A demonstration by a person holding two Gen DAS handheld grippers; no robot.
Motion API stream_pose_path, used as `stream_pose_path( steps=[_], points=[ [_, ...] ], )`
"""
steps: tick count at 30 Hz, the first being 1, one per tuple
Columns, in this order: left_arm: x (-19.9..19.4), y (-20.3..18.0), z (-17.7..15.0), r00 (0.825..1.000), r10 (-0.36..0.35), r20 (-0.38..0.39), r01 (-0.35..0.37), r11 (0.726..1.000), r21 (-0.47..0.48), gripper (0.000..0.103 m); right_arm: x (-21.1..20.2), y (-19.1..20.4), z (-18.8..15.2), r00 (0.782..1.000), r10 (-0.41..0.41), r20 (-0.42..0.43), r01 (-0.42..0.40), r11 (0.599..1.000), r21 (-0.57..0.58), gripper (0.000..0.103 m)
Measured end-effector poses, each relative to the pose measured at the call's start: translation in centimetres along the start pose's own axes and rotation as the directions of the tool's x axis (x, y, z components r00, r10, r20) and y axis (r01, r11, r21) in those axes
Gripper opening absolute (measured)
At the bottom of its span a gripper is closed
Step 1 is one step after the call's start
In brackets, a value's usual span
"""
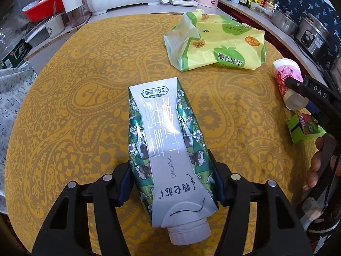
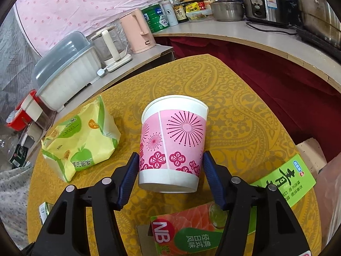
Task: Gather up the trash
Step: 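Grasp the green-white milk carton with the left tool while the right tool grasps the pink cup, then carry the carton and pink cup over the bin and open both tools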
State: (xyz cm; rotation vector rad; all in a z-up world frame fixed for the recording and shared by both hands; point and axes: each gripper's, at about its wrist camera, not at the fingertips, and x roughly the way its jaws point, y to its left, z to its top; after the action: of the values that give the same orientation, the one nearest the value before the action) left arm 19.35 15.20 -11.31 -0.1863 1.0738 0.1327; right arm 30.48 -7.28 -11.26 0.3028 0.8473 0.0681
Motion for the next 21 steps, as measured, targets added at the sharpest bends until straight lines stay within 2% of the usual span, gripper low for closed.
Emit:
stream_pose_path(
  steps=[11,21],
  points=[
    [-3.0,-1.1,-1.1,0.999,-0.021,0.032,0.021,1.000,0.010,0.057,-4.8,0.6,-0.1,0.995,0.063,0.072,-0.064,0.998,0.007,0.058],
    [-7.7,-4.1,-2.1,0.993,-0.059,0.105,0.051,0.996,0.075,0.057,-12.0,-1.1,-0.5,0.982,0.082,0.172,-0.088,0.996,0.024,0.058]
  ],
)
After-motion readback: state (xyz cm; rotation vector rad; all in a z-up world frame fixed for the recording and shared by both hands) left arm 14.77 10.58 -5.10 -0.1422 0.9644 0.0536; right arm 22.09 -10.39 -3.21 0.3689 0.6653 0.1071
